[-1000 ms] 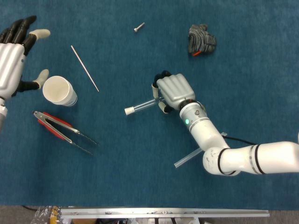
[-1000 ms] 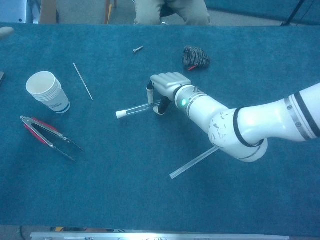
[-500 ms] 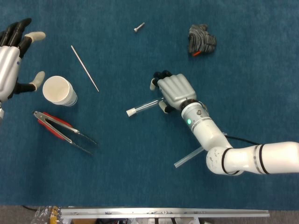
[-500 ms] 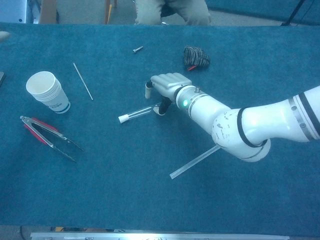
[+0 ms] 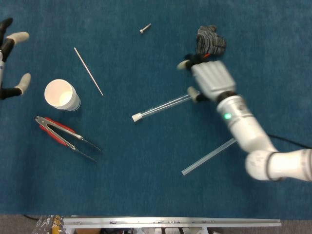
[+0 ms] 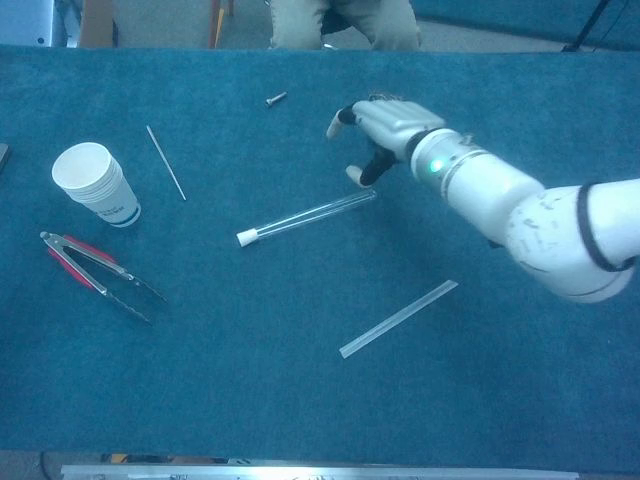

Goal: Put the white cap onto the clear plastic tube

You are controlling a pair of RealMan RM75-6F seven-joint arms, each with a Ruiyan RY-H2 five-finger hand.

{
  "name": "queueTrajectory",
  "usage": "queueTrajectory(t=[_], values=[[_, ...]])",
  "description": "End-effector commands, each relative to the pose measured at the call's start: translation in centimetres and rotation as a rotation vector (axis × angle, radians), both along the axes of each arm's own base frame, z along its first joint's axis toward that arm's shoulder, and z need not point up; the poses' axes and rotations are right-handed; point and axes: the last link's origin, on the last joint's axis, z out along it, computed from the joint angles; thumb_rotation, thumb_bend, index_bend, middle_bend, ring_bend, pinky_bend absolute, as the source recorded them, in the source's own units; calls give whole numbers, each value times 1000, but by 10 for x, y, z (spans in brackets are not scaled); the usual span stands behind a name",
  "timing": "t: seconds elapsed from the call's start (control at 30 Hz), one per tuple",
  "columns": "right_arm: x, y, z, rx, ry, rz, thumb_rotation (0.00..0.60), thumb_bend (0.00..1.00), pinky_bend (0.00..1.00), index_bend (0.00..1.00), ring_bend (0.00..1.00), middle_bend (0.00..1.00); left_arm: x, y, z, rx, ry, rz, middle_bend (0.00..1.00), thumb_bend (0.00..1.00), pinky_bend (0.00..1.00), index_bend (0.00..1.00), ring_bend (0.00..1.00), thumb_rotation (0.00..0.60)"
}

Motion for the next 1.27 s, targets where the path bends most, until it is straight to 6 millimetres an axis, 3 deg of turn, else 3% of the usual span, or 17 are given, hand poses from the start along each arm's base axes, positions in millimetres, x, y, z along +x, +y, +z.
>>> queueTrajectory(t=[0.03,0.33,0.57,0.73,0.8,0.93,1.27], values=[[-27,9,41,-71,14,-1,600,392,371,238,102,141,-10,-5,-1,38,22,-13,37,318,0,182,0,600],[-83,39,123,-280,32,-46,600,396,371,283,102,156,-46,-22,1,119,111,8,56,318,0,185,0,600],[-120,80,163,-406,95,-58,600,397,371,286,102,166,-70,-42,7,159,155,55,63,318,0,186,0,600],[-131,101,178,-445,109,-76,600,397,371,286,102,167,-80,-56,10,160,168,88,63,319,0,187,0,600],[-140,120,189,-483,128,-94,600,397,371,286,102,167,-88,-72,10,161,174,111,63,318,0,187,0,600],[-146,138,199,-520,132,-106,600,397,371,286,102,167,-92,-88,12,182,186,113,64,318,0,189,0,600],[-152,156,202,-534,122,-123,600,397,371,286,102,167,-94,-107,12,184,181,125,65,319,0,190,0,600]])
